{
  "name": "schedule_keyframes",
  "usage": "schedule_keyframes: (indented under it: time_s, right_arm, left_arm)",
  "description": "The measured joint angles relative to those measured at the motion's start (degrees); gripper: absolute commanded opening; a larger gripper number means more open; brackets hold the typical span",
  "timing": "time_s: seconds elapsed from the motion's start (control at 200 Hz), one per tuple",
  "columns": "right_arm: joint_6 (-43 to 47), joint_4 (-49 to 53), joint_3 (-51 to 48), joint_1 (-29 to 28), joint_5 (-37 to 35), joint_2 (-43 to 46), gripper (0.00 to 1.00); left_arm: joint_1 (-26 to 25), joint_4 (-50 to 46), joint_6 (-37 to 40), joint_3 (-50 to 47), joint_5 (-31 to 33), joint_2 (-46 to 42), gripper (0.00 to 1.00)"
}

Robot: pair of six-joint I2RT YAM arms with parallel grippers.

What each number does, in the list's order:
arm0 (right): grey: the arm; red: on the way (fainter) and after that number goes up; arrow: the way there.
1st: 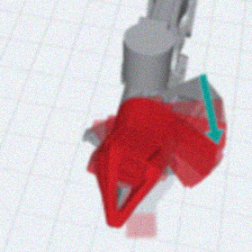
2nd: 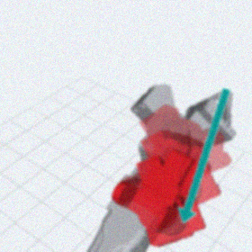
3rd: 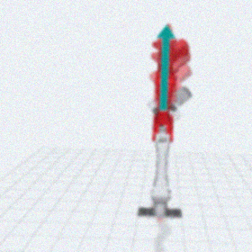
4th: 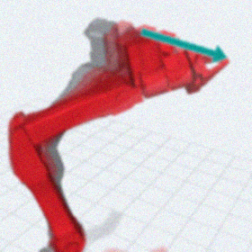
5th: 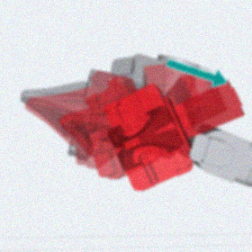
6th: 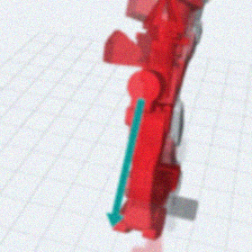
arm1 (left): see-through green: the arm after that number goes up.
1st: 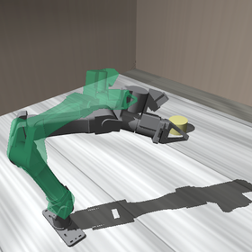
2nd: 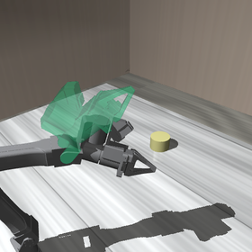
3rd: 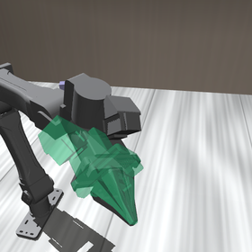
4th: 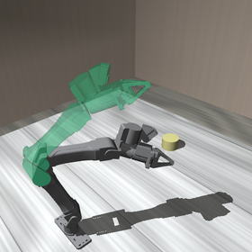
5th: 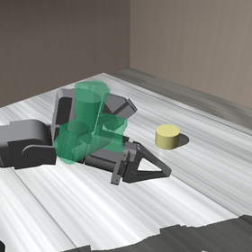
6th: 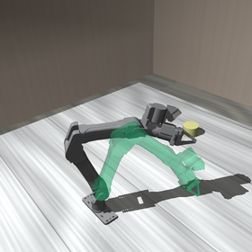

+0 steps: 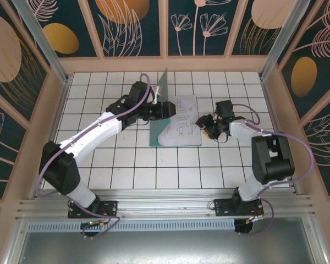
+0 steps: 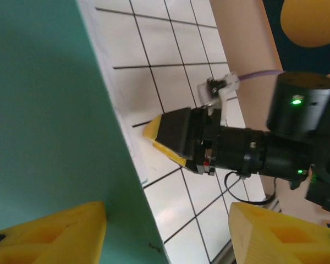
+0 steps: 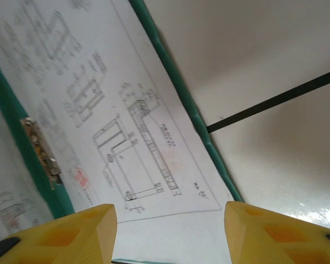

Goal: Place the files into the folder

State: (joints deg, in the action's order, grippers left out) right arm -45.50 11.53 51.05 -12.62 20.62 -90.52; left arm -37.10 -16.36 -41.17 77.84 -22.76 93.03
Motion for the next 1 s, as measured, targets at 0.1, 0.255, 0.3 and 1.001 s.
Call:
schedule_keyframes:
  time_s: [0.1,0.255,0.3,1.001]
  right_arm:
    - [-0.5,1.5,0.0,0.6,-3.2,5.4,0.54]
    - [-0.9,2.3,-0.6,0.7,-5.8,13.5,0.54]
    - [-0.9,2.5,-0.9,0.7,-5.8,15.4,0.53]
    - [2.5,11.9,3.4,0.6,-7.5,18.9,0.99]
  left_arm:
    - [-1.6,2.2,-1.1,1.3,-1.2,3.7,0.61]
    - [-4.0,7.3,-3.5,3.2,-3.3,10.4,0.61]
    - [-4.7,8.8,-4.3,3.3,-3.8,12.2,0.61]
    - [-2.6,9.4,-12.2,-0.4,1.4,9.2,0.99]
